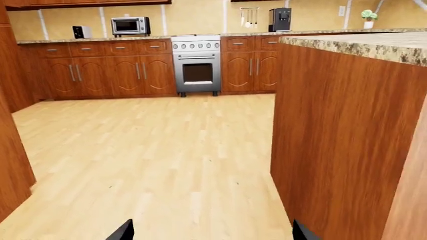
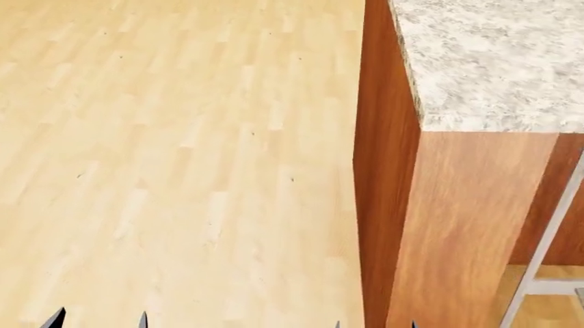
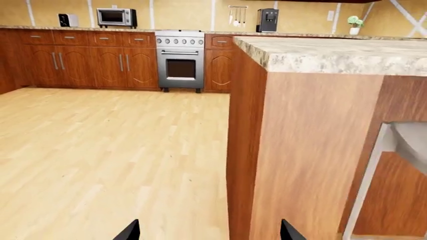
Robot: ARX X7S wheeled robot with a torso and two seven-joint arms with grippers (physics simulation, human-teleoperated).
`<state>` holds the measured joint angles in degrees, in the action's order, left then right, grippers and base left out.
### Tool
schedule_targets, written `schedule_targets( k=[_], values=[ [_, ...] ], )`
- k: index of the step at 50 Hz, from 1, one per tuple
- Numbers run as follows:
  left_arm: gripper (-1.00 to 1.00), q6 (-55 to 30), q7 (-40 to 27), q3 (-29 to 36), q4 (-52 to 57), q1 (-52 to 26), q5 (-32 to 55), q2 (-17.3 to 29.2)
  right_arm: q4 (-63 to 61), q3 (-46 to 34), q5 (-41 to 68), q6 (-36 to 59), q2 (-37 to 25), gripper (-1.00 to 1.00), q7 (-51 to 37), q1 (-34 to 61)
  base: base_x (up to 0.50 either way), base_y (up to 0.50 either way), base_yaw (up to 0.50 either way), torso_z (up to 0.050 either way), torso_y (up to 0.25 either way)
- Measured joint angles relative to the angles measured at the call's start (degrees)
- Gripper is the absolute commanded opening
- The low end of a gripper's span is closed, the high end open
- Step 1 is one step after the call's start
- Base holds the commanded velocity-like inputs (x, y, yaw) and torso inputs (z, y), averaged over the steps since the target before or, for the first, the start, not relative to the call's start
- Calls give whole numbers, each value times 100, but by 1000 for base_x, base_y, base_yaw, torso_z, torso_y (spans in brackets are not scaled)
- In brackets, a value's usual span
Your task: Place the cup inside the bowl on the dining table and move the bowl to any counter.
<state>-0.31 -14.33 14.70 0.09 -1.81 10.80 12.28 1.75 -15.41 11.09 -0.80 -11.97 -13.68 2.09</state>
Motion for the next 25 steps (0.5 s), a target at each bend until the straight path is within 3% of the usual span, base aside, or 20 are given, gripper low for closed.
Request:
schedule_targets(
  k=[13,25],
  values=[
    [100,0,-23,35,3,-10,29,20,3,-42,73,-58,-29,100,42,-6,-94,-500,0,0,0],
    [100,13,-41,68,-5,-13,46,44,2,-57,126,-128,-53,100,47,-19,208,-489,0,0,0]
  ],
)
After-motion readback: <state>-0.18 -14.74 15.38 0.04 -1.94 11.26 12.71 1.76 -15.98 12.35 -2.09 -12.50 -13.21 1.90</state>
